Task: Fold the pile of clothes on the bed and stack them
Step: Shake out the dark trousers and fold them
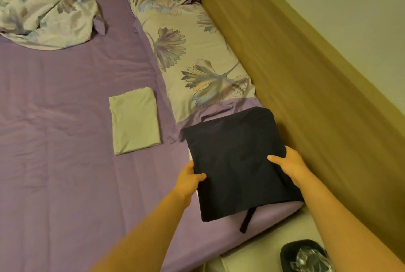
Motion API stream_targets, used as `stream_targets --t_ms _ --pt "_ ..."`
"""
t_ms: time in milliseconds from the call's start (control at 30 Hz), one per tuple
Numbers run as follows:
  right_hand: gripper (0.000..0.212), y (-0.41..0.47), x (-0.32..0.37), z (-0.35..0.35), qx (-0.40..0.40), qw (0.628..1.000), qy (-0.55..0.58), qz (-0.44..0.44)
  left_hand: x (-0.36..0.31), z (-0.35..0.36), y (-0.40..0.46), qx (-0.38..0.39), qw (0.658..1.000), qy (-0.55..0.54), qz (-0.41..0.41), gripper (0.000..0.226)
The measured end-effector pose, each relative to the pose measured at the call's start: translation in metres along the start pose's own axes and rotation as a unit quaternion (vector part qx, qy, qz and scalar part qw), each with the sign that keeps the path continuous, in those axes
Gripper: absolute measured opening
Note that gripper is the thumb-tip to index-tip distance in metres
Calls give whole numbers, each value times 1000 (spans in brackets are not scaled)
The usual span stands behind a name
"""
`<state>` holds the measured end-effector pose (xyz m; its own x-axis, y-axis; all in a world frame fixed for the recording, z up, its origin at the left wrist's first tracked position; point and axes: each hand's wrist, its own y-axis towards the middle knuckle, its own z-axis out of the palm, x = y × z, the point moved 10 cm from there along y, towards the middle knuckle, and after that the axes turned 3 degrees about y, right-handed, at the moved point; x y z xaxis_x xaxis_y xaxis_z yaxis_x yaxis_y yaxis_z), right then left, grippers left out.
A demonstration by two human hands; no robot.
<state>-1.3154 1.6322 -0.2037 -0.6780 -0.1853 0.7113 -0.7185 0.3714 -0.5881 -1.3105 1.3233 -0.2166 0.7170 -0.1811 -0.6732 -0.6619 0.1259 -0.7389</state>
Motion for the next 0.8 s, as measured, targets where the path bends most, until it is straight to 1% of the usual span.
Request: stream_targets --t_ms 100,133,167,200,233,267,300,333,367,400,433,533,667,800 --pt "53 18 -12 2 -14 998 -54 -4 11 5 17 -16 999 44 -18 53" --pt "59 19 -15 2 -26 996 -79 -10 13 3 20 -38 996 84 -14 58" --pt "66 19 -16 1 -45 992 -113 -24 11 -1 21 -72 986 152 2 65" --pt "70 14 -13 1 -72 982 -168 -54 5 -4 21 -108 963 246 31 72" --pt "71 8 -5 3 -103 961 -237 -100 -3 -3 19 -135 925 348 70 78" --pt "70 1 2 10 -125 932 -304 -153 -11 3 18 -145 876 445 116 80" --pt "69 -6 8 21 -128 905 -354 -200 -16 15 18 -139 825 523 160 81" --pt "69 -11 10 35 -112 886 -389 -228 -18 27 21 -121 782 580 195 81" --pt "69 -11 6 51 -83 871 -422 -237 -15 39 25 -96 749 620 213 81" --pt "71 -10 0 65 -53 859 -455 -230 -10 47 30 -71 729 646 215 83" --pt "74 -6 -10 76 -28 849 -482 -212 -4 52 37 -55 720 660 208 85" --pt "81 12 -34 91 11 846 -512 -147 13 55 55 -28 721 670 171 89" --pt "83 30 -45 100 35 836 -537 -110 27 54 74 5 719 684 122 89" --pt "81 36 -42 106 56 822 -563 -68 24 53 84 45 712 697 74 87"
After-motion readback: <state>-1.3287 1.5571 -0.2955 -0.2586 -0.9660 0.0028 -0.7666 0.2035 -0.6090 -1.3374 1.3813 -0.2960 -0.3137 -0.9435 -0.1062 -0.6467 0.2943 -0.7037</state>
